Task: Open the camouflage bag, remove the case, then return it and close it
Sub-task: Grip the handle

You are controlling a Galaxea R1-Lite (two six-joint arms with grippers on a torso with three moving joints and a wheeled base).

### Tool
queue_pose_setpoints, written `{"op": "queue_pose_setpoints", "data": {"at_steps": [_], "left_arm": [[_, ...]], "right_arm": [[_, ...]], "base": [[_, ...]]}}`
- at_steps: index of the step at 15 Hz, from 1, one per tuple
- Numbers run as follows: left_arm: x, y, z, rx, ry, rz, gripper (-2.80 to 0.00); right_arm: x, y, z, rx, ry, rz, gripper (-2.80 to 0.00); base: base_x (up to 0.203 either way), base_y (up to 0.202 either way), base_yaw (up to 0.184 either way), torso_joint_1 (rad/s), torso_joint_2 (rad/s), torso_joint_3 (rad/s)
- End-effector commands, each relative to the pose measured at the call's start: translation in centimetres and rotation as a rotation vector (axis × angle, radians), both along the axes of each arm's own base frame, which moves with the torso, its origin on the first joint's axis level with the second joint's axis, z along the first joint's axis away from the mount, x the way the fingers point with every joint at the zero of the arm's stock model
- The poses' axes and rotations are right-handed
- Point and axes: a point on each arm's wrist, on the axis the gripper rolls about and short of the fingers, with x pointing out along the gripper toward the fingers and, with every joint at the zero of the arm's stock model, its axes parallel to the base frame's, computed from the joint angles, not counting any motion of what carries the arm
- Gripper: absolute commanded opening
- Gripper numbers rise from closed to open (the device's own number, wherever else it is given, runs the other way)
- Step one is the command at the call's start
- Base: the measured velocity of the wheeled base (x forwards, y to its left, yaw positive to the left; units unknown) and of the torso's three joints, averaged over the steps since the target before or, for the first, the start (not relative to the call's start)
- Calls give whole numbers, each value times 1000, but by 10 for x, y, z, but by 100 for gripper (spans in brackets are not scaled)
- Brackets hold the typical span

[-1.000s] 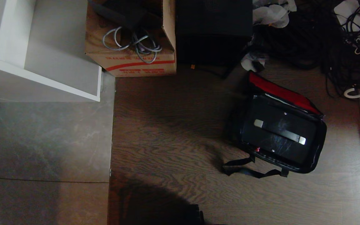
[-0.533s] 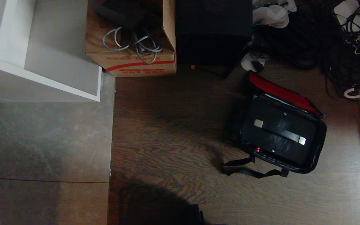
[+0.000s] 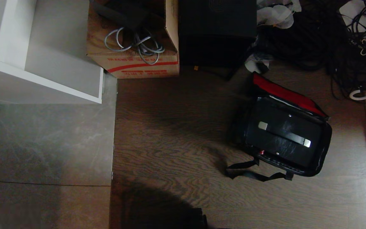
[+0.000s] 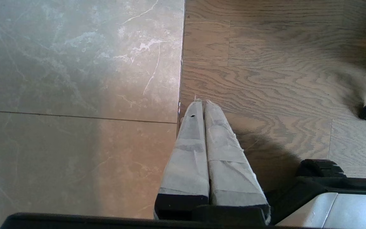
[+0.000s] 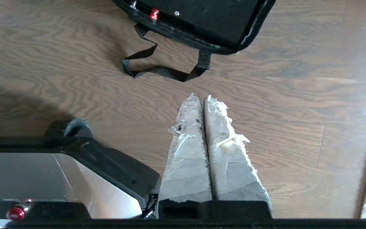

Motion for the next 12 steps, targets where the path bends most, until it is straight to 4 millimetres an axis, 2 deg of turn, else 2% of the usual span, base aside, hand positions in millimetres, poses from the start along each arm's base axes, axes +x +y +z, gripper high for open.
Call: {"op": "queue_pose_setpoints", "data": {"at_steps": [1, 12], "left_arm": [[0, 0, 0, 0, 2, 0, -280], [0, 0, 0, 0, 2, 0, -280]], "right_arm": [[0, 0, 0, -6, 3, 3, -280], [0, 0, 0, -30, 4, 8, -280]], "base": [[0, 0, 0, 0, 0, 0], [0, 0, 0, 0, 0, 0]]}}
